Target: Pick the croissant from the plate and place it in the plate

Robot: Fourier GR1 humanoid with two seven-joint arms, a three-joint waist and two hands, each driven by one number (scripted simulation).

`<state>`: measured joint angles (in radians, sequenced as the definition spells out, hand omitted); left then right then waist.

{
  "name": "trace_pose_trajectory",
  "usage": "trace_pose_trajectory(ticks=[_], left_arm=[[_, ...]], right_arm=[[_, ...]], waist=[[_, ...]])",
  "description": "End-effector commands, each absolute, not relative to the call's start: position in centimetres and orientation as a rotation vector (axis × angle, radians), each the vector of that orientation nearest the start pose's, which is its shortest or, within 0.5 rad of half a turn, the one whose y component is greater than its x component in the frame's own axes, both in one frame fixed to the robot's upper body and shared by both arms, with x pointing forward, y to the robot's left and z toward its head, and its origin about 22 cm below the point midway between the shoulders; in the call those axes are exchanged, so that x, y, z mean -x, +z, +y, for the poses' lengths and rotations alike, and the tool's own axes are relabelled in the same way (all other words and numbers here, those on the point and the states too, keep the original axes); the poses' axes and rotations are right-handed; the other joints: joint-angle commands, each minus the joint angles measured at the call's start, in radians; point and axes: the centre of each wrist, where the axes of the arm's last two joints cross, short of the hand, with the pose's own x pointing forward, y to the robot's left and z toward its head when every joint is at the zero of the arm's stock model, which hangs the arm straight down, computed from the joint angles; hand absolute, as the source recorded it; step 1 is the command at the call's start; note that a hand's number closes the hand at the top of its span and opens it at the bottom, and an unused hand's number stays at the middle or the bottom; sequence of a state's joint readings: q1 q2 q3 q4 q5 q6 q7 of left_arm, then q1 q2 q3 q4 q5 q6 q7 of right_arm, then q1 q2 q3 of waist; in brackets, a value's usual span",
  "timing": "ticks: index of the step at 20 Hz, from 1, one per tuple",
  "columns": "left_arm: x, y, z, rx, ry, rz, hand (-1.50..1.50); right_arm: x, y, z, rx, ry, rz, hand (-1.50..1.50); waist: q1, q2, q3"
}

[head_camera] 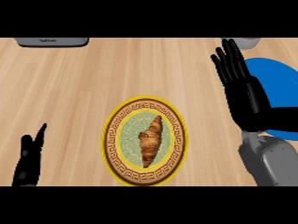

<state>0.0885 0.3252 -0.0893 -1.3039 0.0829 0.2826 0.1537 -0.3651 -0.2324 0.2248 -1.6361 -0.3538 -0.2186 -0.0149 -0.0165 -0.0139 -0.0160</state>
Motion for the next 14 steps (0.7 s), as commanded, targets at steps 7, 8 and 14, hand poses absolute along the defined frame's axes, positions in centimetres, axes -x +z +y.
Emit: trace_pose_trajectory(ticks=[7,8,14], left_arm=[[-6.2,-2.6,28.0,-0.343,0.003,-1.022,0.0],[-5.9,-1.9,27.8,-0.342,0.012,-1.04,0.0],[-8.3,0.1,26.4,-0.306,0.093,-1.163,0.0]], right_arm=[[-30.7,9.9,-18.4,0.128,0.616,-1.766,1.5],[-31.0,10.0,-19.4,0.242,0.695,-1.774,1.5],[-28.7,5.7,-15.9,0.228,0.337,-1.748,1.5]], waist=[[-0.017,-0.044,-0.034],[-0.038,-0.047,-0.027],[-0.11,0.003,0.017]])
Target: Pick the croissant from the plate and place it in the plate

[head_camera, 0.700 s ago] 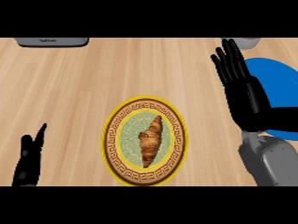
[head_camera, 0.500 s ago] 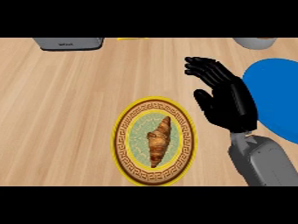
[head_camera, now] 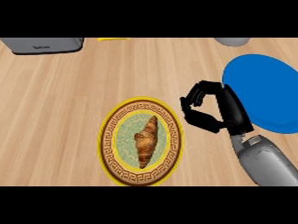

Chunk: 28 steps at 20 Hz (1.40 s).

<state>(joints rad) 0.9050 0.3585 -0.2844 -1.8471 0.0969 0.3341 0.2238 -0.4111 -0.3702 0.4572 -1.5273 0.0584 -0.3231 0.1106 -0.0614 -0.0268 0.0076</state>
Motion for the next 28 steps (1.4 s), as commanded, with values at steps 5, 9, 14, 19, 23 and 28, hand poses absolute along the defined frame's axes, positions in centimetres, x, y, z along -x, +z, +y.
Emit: trace_pose_trajectory(ticks=[5,9,14,19,23,28], left_arm=[[-9.3,0.4,26.1,-0.302,0.085,-1.175,0.0],[-9.4,0.8,25.5,-0.297,0.081,-1.179,0.0],[-9.3,0.7,25.3,-0.298,0.079,-1.175,0.0],[-9.2,0.6,25.5,-0.319,0.084,-1.159,0.0],[-9.6,0.8,24.9,-0.3,0.077,-1.179,0.0],[-10.3,0.6,25.4,-0.305,0.078,-1.173,0.0]], right_arm=[[-25.5,4.4,-10.8,-0.042,0.431,-1.826,-1.5],[-26.0,2.9,-12.2,0.101,0.731,-1.774,-1.5],[-27.4,3.3,-13.4,0.304,0.951,-1.717,-1.5],[-27.5,3.8,-12.6,0.375,1.137,-1.575,-1.5],[-27.5,3.6,-11.4,0.364,1.259,-1.414,-1.5],[-27.8,3.7,-9.7,0.36,1.349,-1.261,-1.5]], waist=[[-0.035,0.022,-0.008],[-0.037,0.017,-0.015],[-0.037,0.009,-0.019],[-0.037,0.005,-0.02],[-0.033,0.012,-0.02],[-0.023,0.019,-0.018]])
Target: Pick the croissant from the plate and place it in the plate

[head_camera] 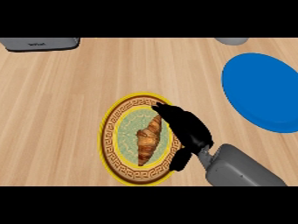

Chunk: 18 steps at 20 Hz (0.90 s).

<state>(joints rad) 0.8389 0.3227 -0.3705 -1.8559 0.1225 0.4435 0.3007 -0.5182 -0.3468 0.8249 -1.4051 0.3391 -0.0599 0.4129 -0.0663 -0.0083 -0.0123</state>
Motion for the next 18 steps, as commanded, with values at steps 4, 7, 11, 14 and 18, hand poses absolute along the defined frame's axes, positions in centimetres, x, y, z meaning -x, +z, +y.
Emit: trace_pose_trajectory(ticks=[4,7,11,14,18], left_arm=[[-10.7,0.9,25.2,-0.325,0.102,-1.191,0.0],[-10.6,0.4,24.5,-0.295,0.092,-1.19,0.0],[-10.9,0.5,25.0,-0.321,0.086,-1.189,0.0],[-11.2,0.4,24.7,-0.303,0.085,-1.192,0.0],[-11.5,0.4,24.7,-0.308,0.094,-1.185,0.0]], right_arm=[[-27.9,4.4,-8.7,0.366,1.387,-1.198,-1.5],[-28.1,4.9,-8.1,0.372,1.378,-1.172,-1.5],[-27.9,5.4,-6.5,0.357,1.398,-1.14,-1.5],[-28.1,5.5,-5.7,0.356,1.409,-1.125,-1.5],[-27.5,5.3,-5.0,0.346,1.413,-1.118,-1.5]], waist=[[-0.028,-0.002,0.005],[-0.025,-0.004,0.006],[-0.024,-0.002,0.007],[-0.015,0.004,0.008],[-0.03,0.002,0.009]])
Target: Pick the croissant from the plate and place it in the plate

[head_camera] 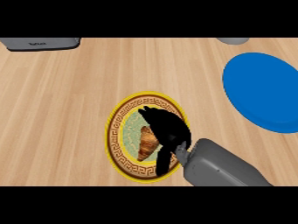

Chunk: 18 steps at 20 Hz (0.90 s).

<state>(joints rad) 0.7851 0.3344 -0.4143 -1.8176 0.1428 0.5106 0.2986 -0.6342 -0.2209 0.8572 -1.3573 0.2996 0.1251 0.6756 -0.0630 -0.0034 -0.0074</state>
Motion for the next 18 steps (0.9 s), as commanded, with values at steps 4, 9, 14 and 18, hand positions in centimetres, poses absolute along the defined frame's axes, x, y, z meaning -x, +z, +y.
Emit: trace_pose_trajectory(ticks=[4,9,14,18], left_arm=[[-11.5,0.5,24.3,-0.313,0.093,-1.204,0.0],[-11.6,0.4,24.2,-0.299,0.081,-1.205,0.0],[-11.6,0.3,24.8,-0.307,0.077,-1.193,0.0],[-11.6,-0.2,25.1,-0.334,0.087,-1.187,0.0]], right_arm=[[-27.9,5.1,-4.7,0.343,1.41,-1.093,-1.5],[-28.4,4.8,-4.6,0.351,1.414,-1.063,-1.5],[-27.9,4.7,-3.4,0.376,1.48,-1.071,1.5],[-28.5,5.4,-3.7,0.405,1.473,-1.136,1.5]], waist=[[-0.028,0.002,0.006],[-0.025,0.005,0.005],[-0.014,0.0,0.004],[-0.02,-0.002,0.005]])
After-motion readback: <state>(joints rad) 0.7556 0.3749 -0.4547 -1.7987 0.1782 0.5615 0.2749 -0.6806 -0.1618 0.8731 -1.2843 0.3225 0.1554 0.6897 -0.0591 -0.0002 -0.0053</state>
